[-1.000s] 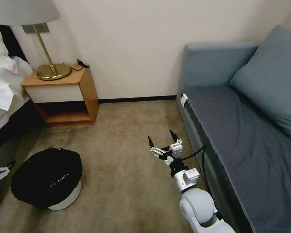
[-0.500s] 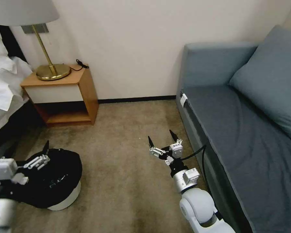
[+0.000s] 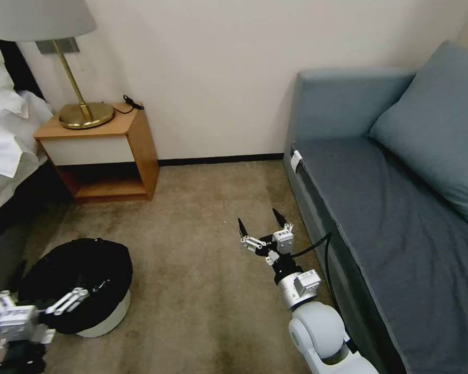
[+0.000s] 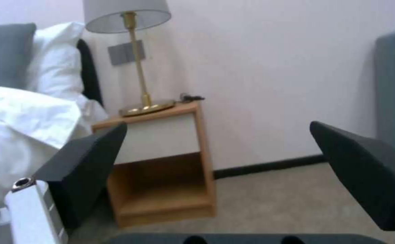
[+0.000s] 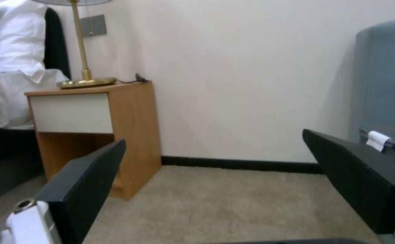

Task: Pick up the trash bin, then pick up the garbage on the floor and place it into the trash bin.

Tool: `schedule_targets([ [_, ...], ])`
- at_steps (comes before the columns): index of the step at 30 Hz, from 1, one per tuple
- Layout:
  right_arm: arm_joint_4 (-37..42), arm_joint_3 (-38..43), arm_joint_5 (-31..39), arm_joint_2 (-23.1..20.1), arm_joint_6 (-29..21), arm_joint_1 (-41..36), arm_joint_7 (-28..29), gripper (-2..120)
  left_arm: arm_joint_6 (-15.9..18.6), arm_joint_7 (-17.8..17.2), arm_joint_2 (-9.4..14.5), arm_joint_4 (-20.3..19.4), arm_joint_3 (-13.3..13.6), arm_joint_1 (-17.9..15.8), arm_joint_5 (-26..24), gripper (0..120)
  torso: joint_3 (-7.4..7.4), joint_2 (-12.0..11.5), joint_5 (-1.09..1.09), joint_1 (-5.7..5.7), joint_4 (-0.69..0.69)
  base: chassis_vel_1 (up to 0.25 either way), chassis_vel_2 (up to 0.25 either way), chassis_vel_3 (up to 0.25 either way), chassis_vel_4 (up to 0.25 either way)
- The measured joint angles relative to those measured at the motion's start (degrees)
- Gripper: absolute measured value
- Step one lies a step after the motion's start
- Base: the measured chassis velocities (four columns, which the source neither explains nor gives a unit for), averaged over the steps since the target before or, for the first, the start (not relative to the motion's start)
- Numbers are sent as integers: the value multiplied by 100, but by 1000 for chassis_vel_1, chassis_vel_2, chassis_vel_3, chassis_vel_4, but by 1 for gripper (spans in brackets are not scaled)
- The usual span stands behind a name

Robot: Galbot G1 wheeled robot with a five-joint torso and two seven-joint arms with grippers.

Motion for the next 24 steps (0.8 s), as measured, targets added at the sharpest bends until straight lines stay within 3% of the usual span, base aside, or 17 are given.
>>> schedule_targets([
  [9,0,0,0,0,0,0,0,100,329,-46,195,45,18,-502,-375,100,0,0,-1,0,0,0,0,0,0],
  [24,0,0,0,0,0,0,0,100,402,-42,219,34,-13,-535,-425,100,0,0,-1,0,1,0,0,0,0],
])
